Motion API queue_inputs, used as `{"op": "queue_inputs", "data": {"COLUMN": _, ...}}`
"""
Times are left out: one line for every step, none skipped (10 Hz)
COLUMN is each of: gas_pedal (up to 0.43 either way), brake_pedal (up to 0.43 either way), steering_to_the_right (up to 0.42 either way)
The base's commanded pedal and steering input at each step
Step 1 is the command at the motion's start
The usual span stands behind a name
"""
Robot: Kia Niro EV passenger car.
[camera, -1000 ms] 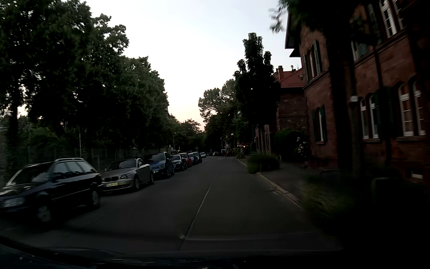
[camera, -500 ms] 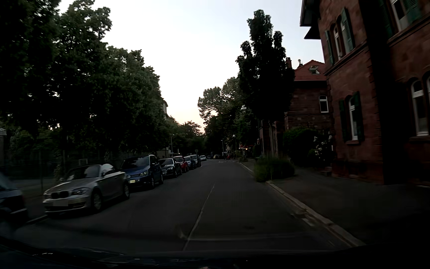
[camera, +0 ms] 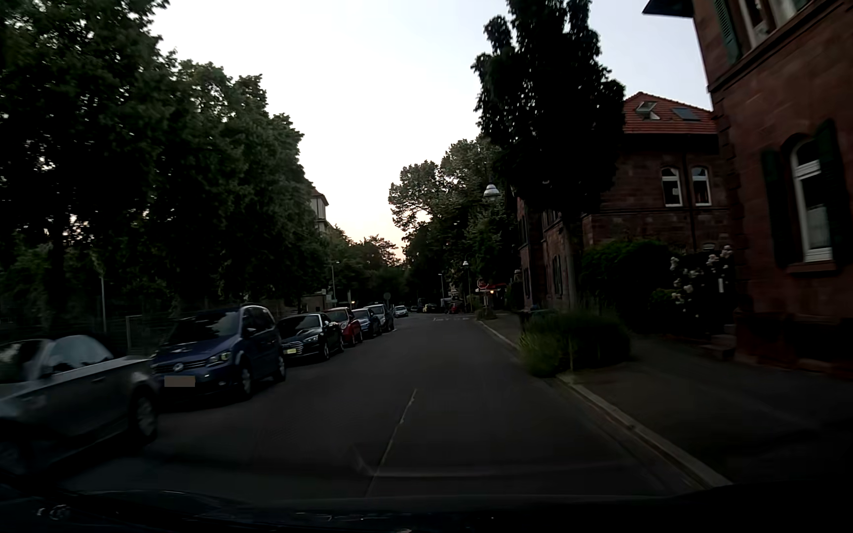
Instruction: Follow the waypoints while adhering to traffic rules and regulations
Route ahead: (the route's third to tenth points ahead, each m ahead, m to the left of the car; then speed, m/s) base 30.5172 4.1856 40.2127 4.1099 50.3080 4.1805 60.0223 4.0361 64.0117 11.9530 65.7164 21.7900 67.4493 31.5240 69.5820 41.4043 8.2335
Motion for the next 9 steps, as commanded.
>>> {"op": "queue_inputs", "data": {"gas_pedal": 0.000, "brake_pedal": 0.000, "steering_to_the_right": 0.000}}
{"op": "queue_inputs", "data": {"gas_pedal": 0.000, "brake_pedal": 0.000, "steering_to_the_right": 0.001}}
{"op": "queue_inputs", "data": {"gas_pedal": 0.000, "brake_pedal": 0.000, "steering_to_the_right": 0.003}}
{"op": "queue_inputs", "data": {"gas_pedal": 0.000, "brake_pedal": 0.000, "steering_to_the_right": 0.004}}
{"op": "queue_inputs", "data": {"gas_pedal": 0.000, "brake_pedal": 0.000, "steering_to_the_right": 0.004}}
{"op": "queue_inputs", "data": {"gas_pedal": 0.000, "brake_pedal": 0.000, "steering_to_the_right": 0.004}}
{"op": "queue_inputs", "data": {"gas_pedal": 0.000, "brake_pedal": 0.000, "steering_to_the_right": 0.004}}
{"op": "queue_inputs", "data": {"gas_pedal": 0.000, "brake_pedal": 0.000, "steering_to_the_right": 0.004}}
{"op": "queue_inputs", "data": {"gas_pedal": 0.000, "brake_pedal": 0.000, "steering_to_the_right": 0.004}}
